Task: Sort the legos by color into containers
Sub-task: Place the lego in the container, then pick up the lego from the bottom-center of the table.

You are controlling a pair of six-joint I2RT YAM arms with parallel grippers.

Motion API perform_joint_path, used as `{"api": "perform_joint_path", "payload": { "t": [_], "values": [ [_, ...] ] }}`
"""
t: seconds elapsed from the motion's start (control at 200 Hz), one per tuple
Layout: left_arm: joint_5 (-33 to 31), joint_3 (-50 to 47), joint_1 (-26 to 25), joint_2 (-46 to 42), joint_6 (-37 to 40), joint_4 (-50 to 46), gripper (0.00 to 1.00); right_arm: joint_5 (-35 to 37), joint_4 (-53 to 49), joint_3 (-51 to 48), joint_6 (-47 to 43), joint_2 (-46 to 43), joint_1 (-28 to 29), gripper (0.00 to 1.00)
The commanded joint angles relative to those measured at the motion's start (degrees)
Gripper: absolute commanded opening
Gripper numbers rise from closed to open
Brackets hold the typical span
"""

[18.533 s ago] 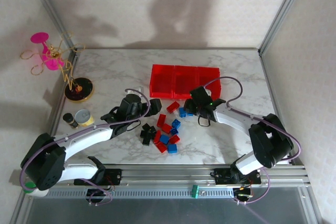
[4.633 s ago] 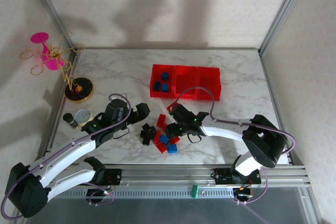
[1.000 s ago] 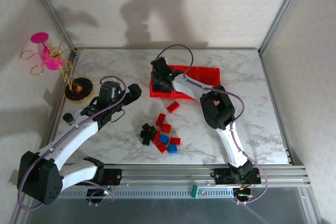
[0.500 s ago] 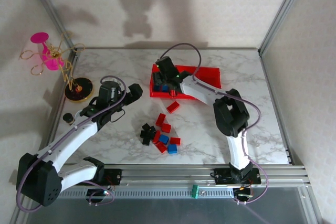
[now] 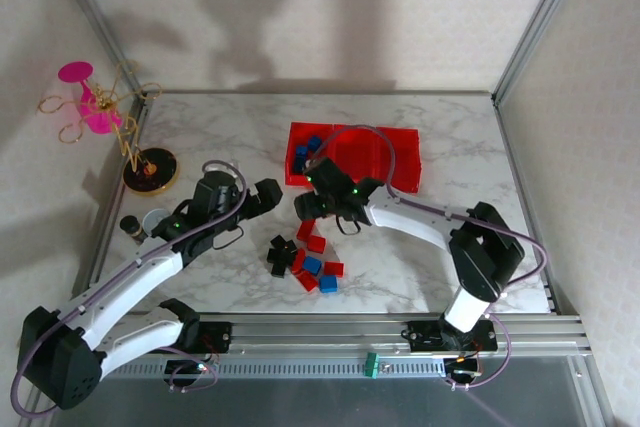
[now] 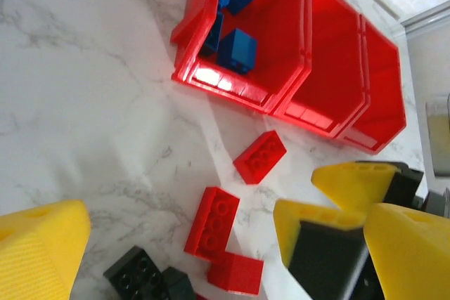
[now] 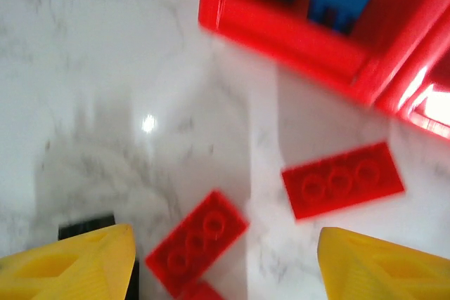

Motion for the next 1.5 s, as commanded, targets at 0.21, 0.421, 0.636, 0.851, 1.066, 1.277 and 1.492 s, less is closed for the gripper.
{"api": "perform_joint_path", "payload": {
  "t": [0.21,0.421,0.636,0.851,1.066,1.277,1.492],
  "values": [
    [-0.8,-2.7,-1.1,-4.3,-1.8,-5.7,1.0,-7.5,-2.2,-11.9,-0.5,-10.0,6.6,0.72],
    [-0.9,-4.3,-1.2,-5.9,-2.4,-6.9,0.99,-9.3,-1.6,-15.5,-3.0,-10.8,8.6,0.69],
    [-1.9,-4.5,-1.2,-6.4,-2.4,-7.7,1.0,-9.0,-0.7,-14.8,-5.0,-7.7,9.3,0.69],
    [-3.8,-4.4,-1.3,-6.7,-2.4,-8.8,1.0,-8.8,0.2,-13.4,-7.1,-4.0,10.5,0.7],
    [-4.7,-4.5,-1.2,-7.0,-2.4,-9.0,1.0,-7.1,0.9,-12.1,-7.2,-0.9,10.9,0.7],
    [-5.0,-4.6,-1.2,-7.0,-2.3,-9.2,0.99,-3.9,0.0,-11.1,-7.0,1.3,10.9,0.65],
    [-5.0,-4.3,-1.2,-6.9,-2.3,-9.0,1.0,-3.7,-0.4,-10.9,-7.7,1.5,10.5,0.58]
  ]
}}
